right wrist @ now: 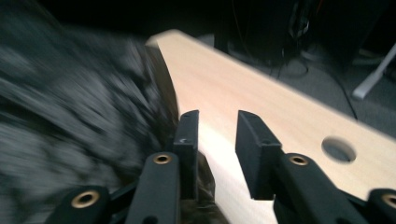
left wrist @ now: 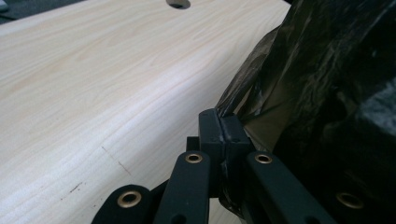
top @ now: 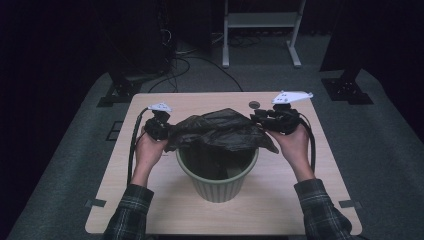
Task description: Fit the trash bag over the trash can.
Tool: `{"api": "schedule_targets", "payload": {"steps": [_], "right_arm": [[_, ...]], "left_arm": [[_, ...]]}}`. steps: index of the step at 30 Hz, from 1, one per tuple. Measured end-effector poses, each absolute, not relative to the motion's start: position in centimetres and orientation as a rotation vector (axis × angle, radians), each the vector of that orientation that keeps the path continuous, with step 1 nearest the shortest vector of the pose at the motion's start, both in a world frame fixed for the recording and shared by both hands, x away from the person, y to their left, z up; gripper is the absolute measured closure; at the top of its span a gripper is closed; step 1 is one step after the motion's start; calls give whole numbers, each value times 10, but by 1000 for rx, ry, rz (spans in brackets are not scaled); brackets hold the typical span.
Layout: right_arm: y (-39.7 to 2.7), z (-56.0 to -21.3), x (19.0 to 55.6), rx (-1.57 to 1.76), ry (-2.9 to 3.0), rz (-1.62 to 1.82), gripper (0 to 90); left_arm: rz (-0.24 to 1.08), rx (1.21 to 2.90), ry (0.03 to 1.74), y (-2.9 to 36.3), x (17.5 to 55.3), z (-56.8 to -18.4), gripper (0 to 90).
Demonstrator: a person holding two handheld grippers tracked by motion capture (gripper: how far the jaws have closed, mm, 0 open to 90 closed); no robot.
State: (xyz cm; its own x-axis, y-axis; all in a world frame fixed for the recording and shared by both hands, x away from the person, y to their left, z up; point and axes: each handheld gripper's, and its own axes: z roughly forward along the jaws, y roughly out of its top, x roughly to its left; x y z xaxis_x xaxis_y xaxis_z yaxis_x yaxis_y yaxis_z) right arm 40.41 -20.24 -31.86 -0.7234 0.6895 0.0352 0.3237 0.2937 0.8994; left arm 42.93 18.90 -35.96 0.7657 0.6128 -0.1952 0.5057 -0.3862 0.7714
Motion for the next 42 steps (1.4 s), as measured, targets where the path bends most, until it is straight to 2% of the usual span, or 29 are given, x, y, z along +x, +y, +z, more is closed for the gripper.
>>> {"api": "schedule_targets", "payload": {"steps": [5,10,15,19,20,22,27,42], "right_arm": [[-204,-296,390,831,2195,1539,530],[-187,-294,376,710,2267,1585,427],[-173,-300,377,676,2319,1535,413],[-168,-304,380,689,2303,1477,779],[-168,-304,380,689,2303,1477,779],[-171,-302,376,669,2296,1510,893],[-174,-299,358,619,2313,1540,896],[-174,-313,256,411,2430,1627,898]], "left_arm": [[154,2060,828,189,427,-357,897],[153,2061,828,189,427,-357,897],[156,2061,821,189,425,-356,896],[158,2056,819,190,424,-354,897],[158,2056,819,190,424,-354,897],[156,2057,820,192,424,-353,897],[157,2057,810,193,418,-350,897],[140,2028,804,207,398,-353,897]]}}
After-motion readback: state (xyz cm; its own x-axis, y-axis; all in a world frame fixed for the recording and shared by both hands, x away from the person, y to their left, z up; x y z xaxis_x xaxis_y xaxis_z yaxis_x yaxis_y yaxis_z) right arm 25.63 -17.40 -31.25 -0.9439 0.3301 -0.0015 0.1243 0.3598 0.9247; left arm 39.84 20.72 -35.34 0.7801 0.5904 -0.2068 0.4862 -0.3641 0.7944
